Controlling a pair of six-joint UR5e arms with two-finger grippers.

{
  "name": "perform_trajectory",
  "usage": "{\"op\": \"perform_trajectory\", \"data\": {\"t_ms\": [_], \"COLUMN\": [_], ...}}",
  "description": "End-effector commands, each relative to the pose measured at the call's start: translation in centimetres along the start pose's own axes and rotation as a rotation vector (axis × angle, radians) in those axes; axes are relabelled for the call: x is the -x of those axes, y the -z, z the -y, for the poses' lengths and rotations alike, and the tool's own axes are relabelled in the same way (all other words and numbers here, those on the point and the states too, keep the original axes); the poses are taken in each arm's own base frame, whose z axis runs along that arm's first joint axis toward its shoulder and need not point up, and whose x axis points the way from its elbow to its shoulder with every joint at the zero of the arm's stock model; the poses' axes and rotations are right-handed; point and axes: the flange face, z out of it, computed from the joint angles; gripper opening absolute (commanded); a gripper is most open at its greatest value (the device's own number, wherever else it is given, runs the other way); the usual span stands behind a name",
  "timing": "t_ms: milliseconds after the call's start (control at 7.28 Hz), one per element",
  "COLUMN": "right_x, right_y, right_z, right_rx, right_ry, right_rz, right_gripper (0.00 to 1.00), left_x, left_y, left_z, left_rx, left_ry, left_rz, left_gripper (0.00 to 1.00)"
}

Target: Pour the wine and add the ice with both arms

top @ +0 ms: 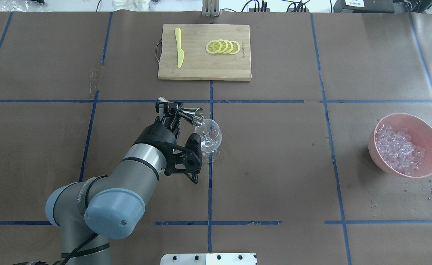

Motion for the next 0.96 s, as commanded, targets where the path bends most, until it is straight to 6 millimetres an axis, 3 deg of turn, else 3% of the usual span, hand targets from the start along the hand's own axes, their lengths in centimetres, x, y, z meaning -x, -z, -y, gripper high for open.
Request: {"op": "perform_trajectory", "data": {"t_ms": [0,824], "right_x": [0.0,-0.1], "right_y": [0.0,-0.1], "right_z": [0.0,0.0], "right_rx": [0.000,0.002], "right_ry": [0.000,-0.002], "right_rz": [0.000,0.000], "right_gripper": [1.00,1.00], "left_x": [0.3,1.0], "left_y": [0.1,0.2], "left_z": [0.4,1.4], "left_rx": [0.027,0.030], "left_ry": [-0.090,-0.303], "left_rz": [-0.014,-0.018], "left_gripper": [0.00,0.00]}}
